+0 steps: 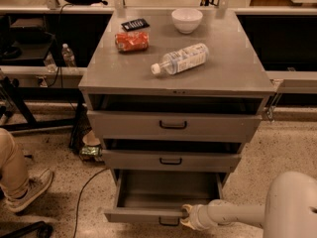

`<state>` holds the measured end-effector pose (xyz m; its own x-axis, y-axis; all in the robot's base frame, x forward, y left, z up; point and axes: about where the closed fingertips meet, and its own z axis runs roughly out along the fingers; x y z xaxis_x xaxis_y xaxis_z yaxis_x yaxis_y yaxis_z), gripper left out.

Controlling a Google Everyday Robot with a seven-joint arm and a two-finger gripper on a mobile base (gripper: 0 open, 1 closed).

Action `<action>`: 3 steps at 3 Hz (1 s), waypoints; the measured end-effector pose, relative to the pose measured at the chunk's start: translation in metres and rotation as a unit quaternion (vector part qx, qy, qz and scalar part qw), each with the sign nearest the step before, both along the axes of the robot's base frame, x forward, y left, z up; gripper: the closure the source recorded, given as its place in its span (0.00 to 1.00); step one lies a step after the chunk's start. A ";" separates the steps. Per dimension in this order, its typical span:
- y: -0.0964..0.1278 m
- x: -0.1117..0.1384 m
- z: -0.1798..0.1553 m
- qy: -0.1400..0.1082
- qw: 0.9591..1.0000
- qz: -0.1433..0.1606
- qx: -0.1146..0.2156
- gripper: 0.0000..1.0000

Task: Open bottom drawer

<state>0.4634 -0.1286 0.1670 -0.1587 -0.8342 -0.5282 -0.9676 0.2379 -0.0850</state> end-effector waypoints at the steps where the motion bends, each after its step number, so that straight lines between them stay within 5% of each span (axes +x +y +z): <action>1: 0.001 -0.029 -0.005 0.009 1.000 0.008 0.000 1.00; 3: 0.002 -0.029 -0.002 0.009 1.000 0.008 0.000 1.00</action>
Offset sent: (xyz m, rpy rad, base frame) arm -0.2110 0.0001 -0.0216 0.0273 0.0940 0.0540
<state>0.4346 -0.1270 0.1650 -0.1548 -0.8366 -0.5255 -0.9725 0.2227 -0.0681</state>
